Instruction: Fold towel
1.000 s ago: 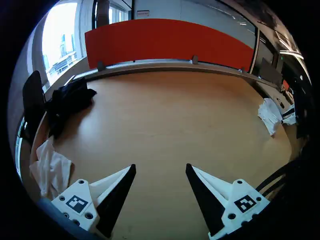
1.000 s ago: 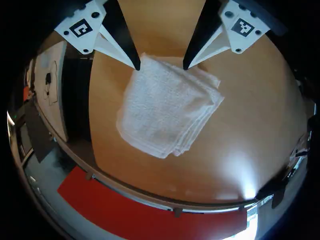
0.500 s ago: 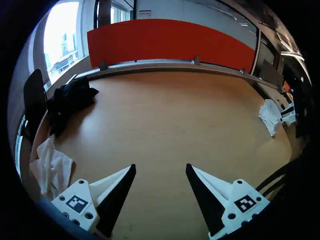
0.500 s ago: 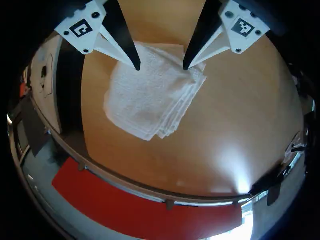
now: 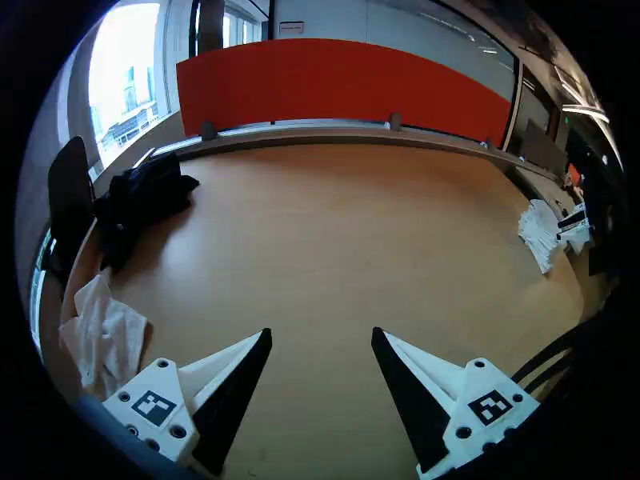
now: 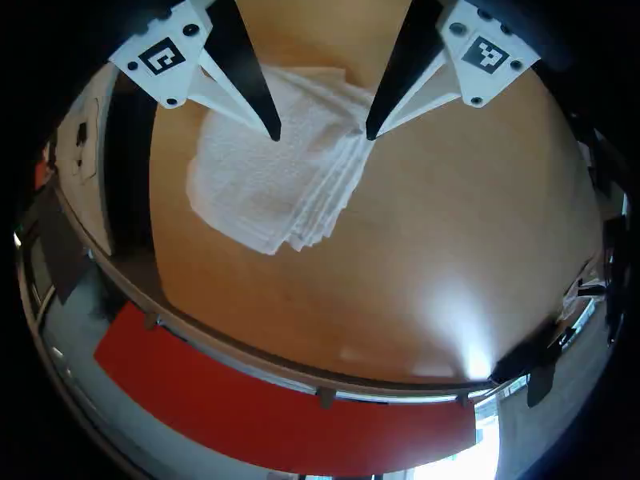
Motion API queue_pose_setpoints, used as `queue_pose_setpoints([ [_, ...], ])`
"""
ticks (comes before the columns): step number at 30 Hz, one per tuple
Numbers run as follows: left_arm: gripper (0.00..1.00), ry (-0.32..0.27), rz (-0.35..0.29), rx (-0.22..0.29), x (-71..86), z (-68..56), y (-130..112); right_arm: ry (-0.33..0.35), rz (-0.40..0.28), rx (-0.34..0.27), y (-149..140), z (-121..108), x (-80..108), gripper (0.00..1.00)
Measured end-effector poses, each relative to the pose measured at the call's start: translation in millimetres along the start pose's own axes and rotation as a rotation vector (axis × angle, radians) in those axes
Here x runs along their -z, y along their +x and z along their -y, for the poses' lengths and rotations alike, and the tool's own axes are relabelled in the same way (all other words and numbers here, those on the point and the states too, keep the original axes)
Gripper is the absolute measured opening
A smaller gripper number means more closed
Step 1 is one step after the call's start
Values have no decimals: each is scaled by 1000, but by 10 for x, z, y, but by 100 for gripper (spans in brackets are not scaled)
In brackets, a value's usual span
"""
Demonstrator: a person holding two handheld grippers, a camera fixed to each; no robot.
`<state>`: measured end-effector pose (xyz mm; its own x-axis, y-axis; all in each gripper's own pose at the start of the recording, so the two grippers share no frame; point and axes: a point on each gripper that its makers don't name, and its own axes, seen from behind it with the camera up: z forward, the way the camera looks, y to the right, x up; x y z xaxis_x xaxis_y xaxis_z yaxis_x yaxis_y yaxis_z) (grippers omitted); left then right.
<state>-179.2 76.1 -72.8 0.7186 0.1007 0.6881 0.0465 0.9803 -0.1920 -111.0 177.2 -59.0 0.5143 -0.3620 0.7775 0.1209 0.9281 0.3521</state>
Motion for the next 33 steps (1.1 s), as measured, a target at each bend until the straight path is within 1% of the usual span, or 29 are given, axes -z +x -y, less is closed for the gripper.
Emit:
queue_pose_setpoints([
  [8, 92, 4, -2, 6, 14, 19, 1, 6, 1, 8, 30, 52, -62, 81],
  [12, 92, 7, -1, 9, 15, 39, -13, 7, 11, 13, -6, 68, -83, 80],
  [19, 92, 7, 3, 6, 9, 36, -34, 6, 30, 21, -98, 101, -136, 81],
  [22, 92, 7, 4, 4, 7, 36, -34, 7, 34, 22, -113, 112, -158, 78],
  [25, 92, 8, 3, 3, 7, 39, -28, 10, 34, 25, -117, 123, -169, 74],
  [27, 92, 9, 3, 4, 6, 44, -26, 13, 36, 28, -122, 132, -172, 68],
  [33, 92, 9, 3, 8, 7, 50, -21, 26, 36, 29, -115, 171, -173, 47],
])
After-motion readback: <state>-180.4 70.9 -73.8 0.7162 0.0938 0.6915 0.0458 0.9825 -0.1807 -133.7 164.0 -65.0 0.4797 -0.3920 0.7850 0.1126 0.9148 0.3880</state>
